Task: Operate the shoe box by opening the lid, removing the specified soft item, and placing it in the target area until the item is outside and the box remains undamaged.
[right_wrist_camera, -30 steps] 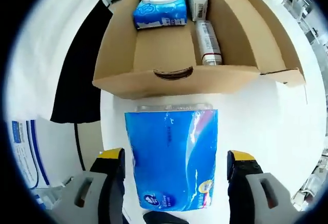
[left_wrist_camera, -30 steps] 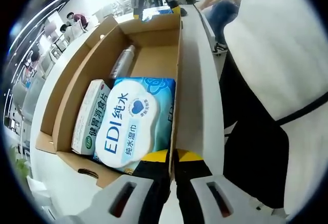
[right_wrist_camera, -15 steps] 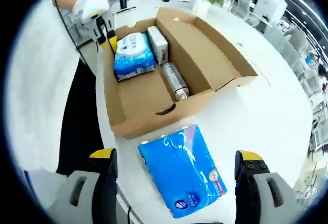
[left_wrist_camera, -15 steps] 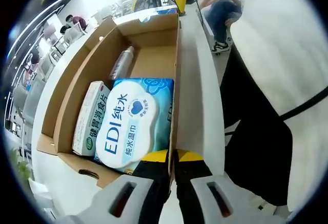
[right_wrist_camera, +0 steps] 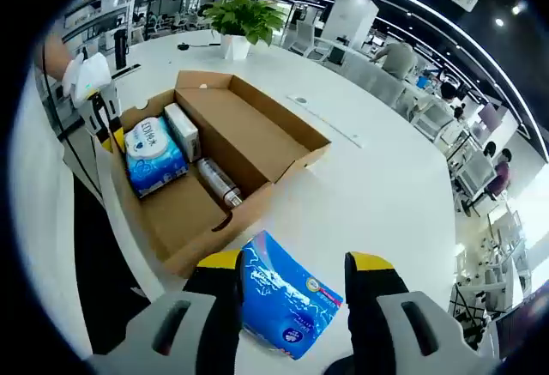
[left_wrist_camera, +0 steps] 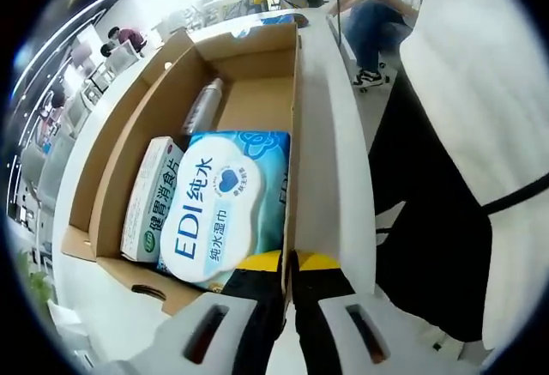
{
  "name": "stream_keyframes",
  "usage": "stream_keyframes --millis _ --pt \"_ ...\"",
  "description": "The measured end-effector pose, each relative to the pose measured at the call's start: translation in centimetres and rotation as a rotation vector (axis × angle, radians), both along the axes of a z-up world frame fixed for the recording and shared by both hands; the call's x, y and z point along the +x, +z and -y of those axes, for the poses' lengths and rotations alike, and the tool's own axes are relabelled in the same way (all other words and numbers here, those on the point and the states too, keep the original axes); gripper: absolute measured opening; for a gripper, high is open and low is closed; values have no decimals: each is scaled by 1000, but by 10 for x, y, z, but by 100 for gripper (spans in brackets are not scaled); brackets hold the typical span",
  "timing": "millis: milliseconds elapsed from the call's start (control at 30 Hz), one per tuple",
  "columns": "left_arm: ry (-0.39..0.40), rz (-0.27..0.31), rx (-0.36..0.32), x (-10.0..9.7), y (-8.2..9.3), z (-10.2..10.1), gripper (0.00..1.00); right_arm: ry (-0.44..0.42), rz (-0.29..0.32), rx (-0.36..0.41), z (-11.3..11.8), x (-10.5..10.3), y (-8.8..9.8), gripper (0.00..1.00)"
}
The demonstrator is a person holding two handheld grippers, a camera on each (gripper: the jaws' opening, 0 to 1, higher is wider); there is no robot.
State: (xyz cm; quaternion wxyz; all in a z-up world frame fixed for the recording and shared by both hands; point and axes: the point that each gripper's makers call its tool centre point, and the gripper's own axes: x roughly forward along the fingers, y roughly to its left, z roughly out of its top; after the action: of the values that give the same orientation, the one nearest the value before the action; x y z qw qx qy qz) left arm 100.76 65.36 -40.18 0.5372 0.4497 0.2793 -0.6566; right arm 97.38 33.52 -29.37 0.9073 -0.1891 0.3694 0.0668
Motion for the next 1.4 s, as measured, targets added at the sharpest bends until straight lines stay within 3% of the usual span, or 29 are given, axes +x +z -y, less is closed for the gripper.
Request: stream_keyframes --millis 100,200,300,367,467,500,567,700,733,867,933,1000,1033,1167,1233,1267,1333,1400 --pt "8 1 -2 0 0 0 3 -57 42 66 -9 2 7 60" --pt "12 1 -1 0 1 0 3 -102 102 46 -10 5 15 76" --pt "11 0 1 0 1 0 3 -124 125 98 -15 4 17 68" --pt "7 3 0 -1 1 1 3 -141 139 94 -14 3 23 64" --pt "4 2 1 -1 1 1 3 -190 198 -6 -3 2 37 66" --pt "4 2 1 0 1 1 3 -205 225 -2 1 3 40 68" --pt "5 2 0 0 1 0 3 -263 282 60 1 4 50 71" --pt "2 2 -1 0 0 0 3 -315 300 174 -3 3 53 70" --pt "2 2 -1 0 0 0 3 -333 296 234 -7 2 52 69" --pt "0 4 -2 -1 1 1 3 -340 303 275 -9 4 51 75" --pt "1 3 -2 -1 1 1 3 -338 290 247 -10 4 48 80" --pt "1 1 0 -1 1 1 3 -306 247 140 -7 2 41 88" --pt "1 1 0 -1 1 1 3 -299 220 91 -11 0 40 87" --pt "-4 1 -1 -1 1 1 3 -255 237 85 -22 5 42 70" --pt "-5 1 0 0 1 1 3 -210 190 27 -29 4 37 63" --pt "-4 1 -1 -1 1 1 3 -190 171 -39 -29 4 35 61" --pt "-4 2 -1 -1 2 1 3 -127 178 -60 -36 10 32 60" --pt "-1 1 -1 -1 2 1 3 -113 138 -103 -39 8 27 56"
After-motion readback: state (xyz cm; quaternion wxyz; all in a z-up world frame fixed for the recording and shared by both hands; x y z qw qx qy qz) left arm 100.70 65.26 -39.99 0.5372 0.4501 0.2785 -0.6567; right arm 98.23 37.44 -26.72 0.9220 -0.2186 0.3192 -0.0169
